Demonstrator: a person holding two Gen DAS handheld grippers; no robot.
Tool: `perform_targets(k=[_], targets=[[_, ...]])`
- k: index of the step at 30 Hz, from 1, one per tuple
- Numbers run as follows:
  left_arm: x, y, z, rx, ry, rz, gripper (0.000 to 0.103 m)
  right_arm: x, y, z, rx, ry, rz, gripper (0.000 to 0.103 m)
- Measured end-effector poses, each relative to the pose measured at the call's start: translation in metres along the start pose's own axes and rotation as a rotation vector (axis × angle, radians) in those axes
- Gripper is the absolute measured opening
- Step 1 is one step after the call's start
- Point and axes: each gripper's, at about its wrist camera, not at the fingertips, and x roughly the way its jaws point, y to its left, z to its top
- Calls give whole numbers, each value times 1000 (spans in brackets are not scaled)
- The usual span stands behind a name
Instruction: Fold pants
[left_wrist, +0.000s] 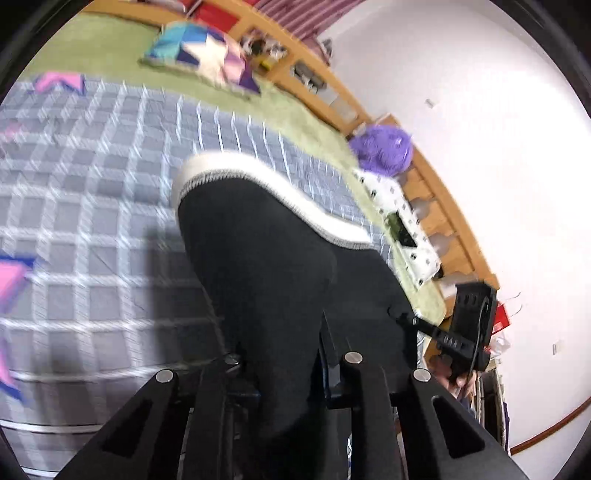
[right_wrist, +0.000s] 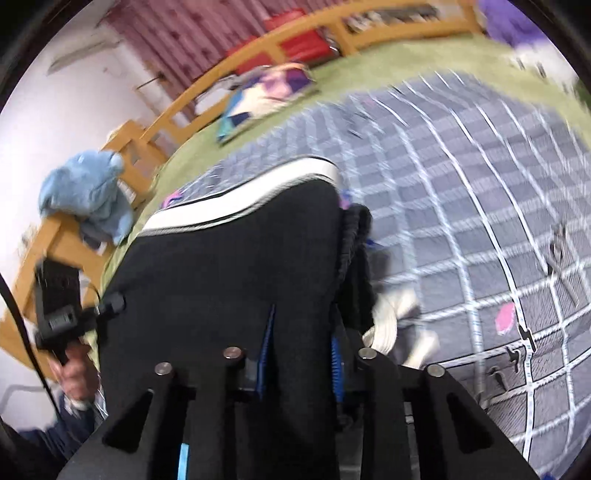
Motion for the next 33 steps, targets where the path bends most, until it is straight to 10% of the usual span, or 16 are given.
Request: perform_targets(k=[9, 12, 18, 27, 33], targets=[[-62, 123, -10, -154, 55, 209, 28, 106, 121, -26, -75, 52, 23, 30], [-47, 147, -27, -203, 57, 203, 53, 120, 117, -34, -134, 31, 2, 37], [-55, 116, -40, -87, 26, 316, 60, 114, 123, -29, -179, 84, -87, 43], [-101, 47, -86, 133, -151, 465, 60, 43, 171, -71, -279, -117, -197, 44], [-57, 62, -134, 175, -66, 580, 62, 72, 164, -116, -318, -98, -296, 46]])
